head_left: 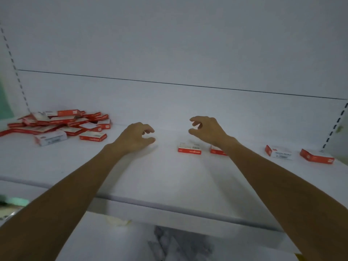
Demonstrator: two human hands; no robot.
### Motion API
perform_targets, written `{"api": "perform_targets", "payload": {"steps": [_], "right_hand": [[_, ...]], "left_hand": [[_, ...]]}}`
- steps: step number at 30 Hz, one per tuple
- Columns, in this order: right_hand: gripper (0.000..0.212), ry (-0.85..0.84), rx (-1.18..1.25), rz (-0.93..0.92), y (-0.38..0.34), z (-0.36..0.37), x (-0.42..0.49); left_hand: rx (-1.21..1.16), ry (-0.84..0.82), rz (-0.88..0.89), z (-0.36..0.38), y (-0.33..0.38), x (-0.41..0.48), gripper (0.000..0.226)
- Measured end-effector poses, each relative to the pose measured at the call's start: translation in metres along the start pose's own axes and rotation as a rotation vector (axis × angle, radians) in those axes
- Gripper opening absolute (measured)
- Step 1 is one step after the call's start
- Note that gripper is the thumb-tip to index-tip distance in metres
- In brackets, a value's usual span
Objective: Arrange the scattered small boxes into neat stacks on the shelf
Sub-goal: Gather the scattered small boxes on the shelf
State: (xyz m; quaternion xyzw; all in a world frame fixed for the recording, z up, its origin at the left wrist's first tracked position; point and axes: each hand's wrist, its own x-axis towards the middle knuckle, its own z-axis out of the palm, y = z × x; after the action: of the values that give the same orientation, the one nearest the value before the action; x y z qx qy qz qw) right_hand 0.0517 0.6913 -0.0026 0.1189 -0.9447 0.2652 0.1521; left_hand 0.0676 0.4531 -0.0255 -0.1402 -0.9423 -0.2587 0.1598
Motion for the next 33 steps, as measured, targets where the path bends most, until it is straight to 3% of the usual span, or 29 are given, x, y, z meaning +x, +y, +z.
{"api": "perform_targets", "payload": {"steps": [7,18,27,33], "right_hand": [[0.04,-0.012,0.041,-0.131,-0.121,0.065,0.036],[0.045,-0.076,0.114,-0.244,-0.32,0.197,0.073],[0.044,-0.113,0.037,-0.225,-0.359,0.24,0.092],[0.041,-0.124,-0.037,-0.171,-0.35,0.242,0.12]], "left_hand": [[0.069,0.139,-0.111,-0.096,-0.097,-0.047,0.03],[0.142,0.157,-0.205,-0.219,-0.272,-0.12,0.029],[0.107,0.115,-0.206,-0.238,-0.343,-0.115,0.029],[0.109,0.065,-0.26,-0.227,-0.365,-0.087,0.047]]}}
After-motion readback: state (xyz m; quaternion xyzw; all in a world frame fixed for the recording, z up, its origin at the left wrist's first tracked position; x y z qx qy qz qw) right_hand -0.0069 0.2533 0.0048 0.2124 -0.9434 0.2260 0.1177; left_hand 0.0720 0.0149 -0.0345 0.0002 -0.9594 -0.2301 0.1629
